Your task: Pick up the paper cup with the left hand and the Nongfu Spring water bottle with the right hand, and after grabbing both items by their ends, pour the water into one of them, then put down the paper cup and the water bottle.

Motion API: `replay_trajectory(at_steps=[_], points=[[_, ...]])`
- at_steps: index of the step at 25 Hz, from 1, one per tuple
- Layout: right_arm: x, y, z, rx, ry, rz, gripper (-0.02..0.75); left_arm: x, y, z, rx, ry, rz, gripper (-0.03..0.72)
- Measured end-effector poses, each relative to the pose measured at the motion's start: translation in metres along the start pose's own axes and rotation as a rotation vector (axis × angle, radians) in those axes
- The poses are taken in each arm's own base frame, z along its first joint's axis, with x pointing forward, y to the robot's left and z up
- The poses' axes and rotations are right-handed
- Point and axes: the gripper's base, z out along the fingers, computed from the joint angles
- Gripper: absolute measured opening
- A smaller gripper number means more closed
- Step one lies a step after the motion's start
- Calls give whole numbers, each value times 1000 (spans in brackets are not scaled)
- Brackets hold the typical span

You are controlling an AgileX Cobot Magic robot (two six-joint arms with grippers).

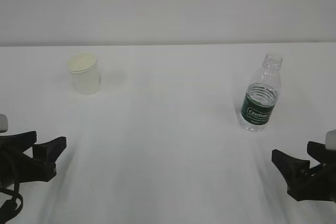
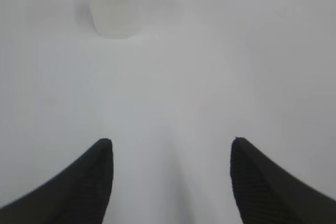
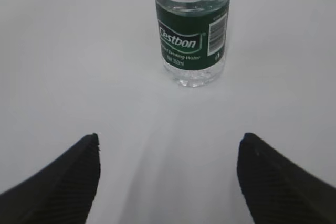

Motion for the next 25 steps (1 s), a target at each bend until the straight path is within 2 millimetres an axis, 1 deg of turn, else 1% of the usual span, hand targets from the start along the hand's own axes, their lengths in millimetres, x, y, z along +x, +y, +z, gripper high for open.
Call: replay_trajectory(at_steps=[4, 9, 16, 19, 22, 25], points=[[-5, 0, 5, -2, -27, -4, 610, -6, 0, 6, -6, -28, -6, 503], [-6, -1, 6, 5, -31, 0, 609, -13, 1, 13, -32, -61, -24, 503], [-6, -3, 6, 20, -31, 6, 609, -16, 1, 20, -38, -73, -29, 505], [-9, -4, 8, 27, -43, 9, 609, -13, 1, 26, -40, -62, -28, 529], [-12, -4, 12, 29, -58, 8, 609, -10, 1, 33, -42, -48, -26, 568], [-17, -5, 17, 31, -81, 7, 609, -11, 0, 38, -42, -53, -27, 582]])
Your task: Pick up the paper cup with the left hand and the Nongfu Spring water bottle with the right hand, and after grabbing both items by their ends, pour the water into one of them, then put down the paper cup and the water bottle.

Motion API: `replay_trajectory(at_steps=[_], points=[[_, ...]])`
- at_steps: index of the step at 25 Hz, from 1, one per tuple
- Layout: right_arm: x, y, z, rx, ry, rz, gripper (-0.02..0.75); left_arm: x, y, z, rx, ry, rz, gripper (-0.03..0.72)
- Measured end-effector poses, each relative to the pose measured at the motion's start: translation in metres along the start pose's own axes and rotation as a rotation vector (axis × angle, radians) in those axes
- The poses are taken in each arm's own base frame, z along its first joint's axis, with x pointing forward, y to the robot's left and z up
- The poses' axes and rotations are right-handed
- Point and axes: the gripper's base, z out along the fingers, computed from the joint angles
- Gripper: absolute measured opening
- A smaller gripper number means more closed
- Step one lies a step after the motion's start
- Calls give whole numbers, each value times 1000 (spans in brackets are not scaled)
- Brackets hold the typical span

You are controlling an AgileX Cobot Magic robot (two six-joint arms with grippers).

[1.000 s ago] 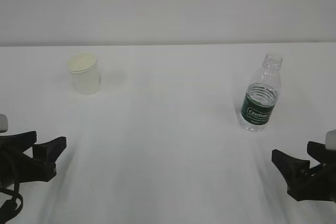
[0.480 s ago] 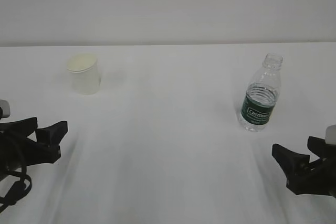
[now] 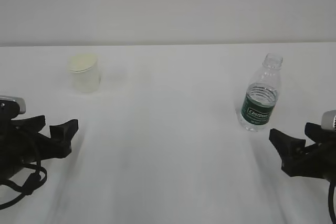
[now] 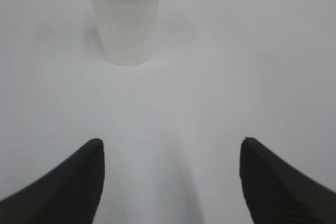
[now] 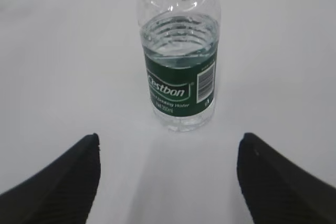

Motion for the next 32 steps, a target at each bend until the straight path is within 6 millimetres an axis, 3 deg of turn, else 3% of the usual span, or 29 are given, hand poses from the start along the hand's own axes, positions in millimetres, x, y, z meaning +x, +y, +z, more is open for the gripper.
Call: replay_trajectory(at_steps=[6, 12, 32], points=[[-10, -2, 12, 7, -43, 0, 609, -1, 0, 1, -1, -3, -1, 587], [0, -4, 32, 11, 2, 8, 609, -2, 7, 2, -31, -6, -13, 587], [10, -8, 80, 13, 21, 14, 608, -1, 0, 1, -6, -4, -1, 587]])
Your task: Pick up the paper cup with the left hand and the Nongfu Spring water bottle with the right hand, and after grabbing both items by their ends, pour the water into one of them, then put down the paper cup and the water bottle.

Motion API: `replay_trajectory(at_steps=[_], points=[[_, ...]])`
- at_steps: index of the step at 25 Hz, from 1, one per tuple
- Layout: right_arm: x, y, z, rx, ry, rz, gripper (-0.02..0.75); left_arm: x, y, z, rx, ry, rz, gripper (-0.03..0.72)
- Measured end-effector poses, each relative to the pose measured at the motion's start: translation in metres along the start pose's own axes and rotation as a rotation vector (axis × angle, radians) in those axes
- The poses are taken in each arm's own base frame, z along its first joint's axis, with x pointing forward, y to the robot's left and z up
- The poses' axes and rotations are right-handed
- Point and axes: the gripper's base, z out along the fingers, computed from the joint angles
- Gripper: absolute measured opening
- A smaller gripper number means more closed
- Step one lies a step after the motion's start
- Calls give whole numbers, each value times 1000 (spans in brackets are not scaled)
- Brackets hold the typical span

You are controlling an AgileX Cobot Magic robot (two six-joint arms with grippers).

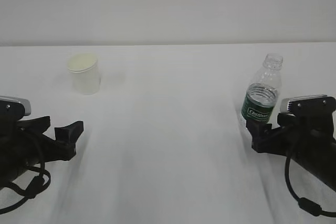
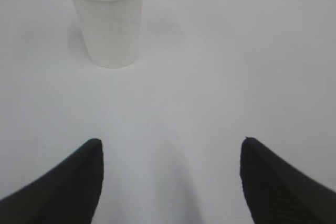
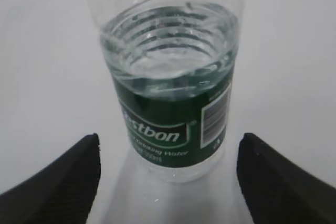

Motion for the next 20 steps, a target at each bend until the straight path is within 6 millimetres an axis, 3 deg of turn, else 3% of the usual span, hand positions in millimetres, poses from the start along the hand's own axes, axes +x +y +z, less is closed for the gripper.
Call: replay_trajectory(at_steps=[9, 20], points=[[0, -2, 22, 0, -18, -1, 608, 0, 0, 0, 0, 0, 14, 586], [-16, -3, 43, 0, -73, -7, 605, 0, 0, 0, -5, 0, 24, 586]])
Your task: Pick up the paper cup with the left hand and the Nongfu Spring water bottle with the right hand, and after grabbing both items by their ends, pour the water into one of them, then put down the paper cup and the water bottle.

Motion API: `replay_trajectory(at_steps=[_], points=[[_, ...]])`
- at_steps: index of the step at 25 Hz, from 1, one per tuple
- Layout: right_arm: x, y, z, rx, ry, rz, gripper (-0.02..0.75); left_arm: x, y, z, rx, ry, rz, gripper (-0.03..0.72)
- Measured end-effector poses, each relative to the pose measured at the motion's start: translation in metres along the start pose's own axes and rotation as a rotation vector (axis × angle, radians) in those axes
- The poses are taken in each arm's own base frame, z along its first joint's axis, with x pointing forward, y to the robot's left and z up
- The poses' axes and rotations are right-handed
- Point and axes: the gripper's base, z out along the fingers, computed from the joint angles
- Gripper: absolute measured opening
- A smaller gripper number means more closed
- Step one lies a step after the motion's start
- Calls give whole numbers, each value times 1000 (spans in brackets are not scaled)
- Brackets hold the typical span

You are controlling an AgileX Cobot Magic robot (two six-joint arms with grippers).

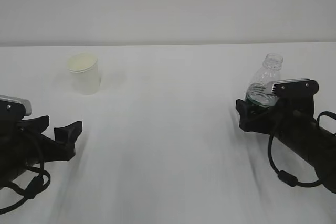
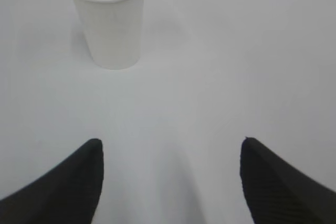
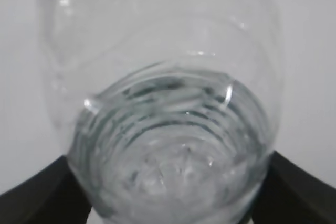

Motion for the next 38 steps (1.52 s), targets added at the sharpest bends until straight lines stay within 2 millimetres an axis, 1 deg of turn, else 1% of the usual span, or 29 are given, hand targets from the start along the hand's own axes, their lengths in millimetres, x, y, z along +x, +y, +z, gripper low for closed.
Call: replay_trajectory(at_steps=[6, 17, 24, 28, 32, 38], points=[[-3, -1, 8, 3, 18, -2, 596, 0, 1, 0, -10, -1, -5, 586], [-3, -1, 10, 5, 39, -1, 592, 0, 1, 0, -14, -1, -4, 585], [-1, -1, 10, 8, 62, 0, 515, 0, 1, 0, -16, -1, -5, 577], [-1, -1, 10, 8, 62, 0, 500, 0, 1, 0, -16, -1, -5, 576], [-1, -1, 10, 8, 62, 0, 468, 0, 2, 0, -17, -1, -6, 571], [-2, 0, 10, -7, 70, -10, 459, 0, 2, 0, -17, -1, 5, 568]])
